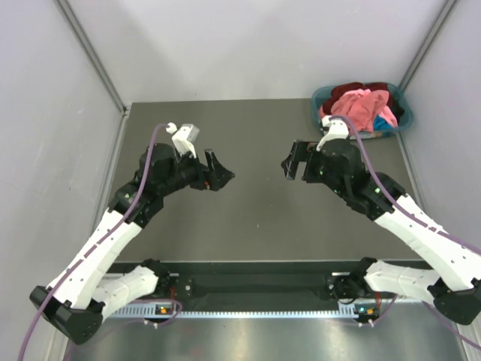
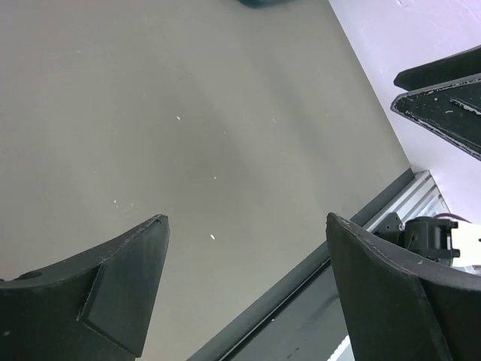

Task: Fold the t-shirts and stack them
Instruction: Grab the tshirt from the pile

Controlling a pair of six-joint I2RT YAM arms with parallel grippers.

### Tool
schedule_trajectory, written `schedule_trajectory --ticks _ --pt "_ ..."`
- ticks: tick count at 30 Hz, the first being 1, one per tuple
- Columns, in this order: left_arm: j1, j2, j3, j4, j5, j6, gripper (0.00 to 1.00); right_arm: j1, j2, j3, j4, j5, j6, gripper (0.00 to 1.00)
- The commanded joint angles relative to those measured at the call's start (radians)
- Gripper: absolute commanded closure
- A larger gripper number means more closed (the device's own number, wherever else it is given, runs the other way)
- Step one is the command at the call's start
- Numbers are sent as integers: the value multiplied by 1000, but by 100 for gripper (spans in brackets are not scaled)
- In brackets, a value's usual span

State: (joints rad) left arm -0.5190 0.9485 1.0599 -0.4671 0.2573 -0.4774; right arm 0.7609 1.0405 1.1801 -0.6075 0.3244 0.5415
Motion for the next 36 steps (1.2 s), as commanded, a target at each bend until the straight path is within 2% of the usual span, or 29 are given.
schedule_trajectory --ticks 1,4,7,10,11,14,16,17,20,21,29,36 --pt "-1 -22 -17 44 7 -10 10 -3 -22 15 51 5 -11 0" --pt "1 -16 -34 30 -29 -13 11 -3 27 55 37 64 -14 0" --pt "1 7 -46 8 -64 -18 11 -9 107 70 96 80 -89 0" --pt "1 9 -81 45 -24 -18 11 -125 205 120 136 -14 -88 0" --pt "1 10 -83 59 -12 -18 11 -238 254 133 143 -144 -65 2" --pt "2 24 -72 29 -4 -12 11 -426 350 196 149 -240 -80 6" --pt "2 21 -78 27 5 -9 12 -495 400 263 121 -210 -104 14" --pt "2 15 -83 33 5 -9 12 -574 453 282 115 -209 -110 25" --pt "2 -5 -101 42 17 -12 11 -694 554 348 97 -212 -100 44" --pt "2 -8 -104 44 19 -13 11 -718 573 363 94 -209 -94 47" --pt "2 -14 -141 85 56 -36 12 -825 791 526 43 -136 -127 51" --pt "2 9 -150 97 34 -20 13 -870 880 506 107 -208 -100 50"
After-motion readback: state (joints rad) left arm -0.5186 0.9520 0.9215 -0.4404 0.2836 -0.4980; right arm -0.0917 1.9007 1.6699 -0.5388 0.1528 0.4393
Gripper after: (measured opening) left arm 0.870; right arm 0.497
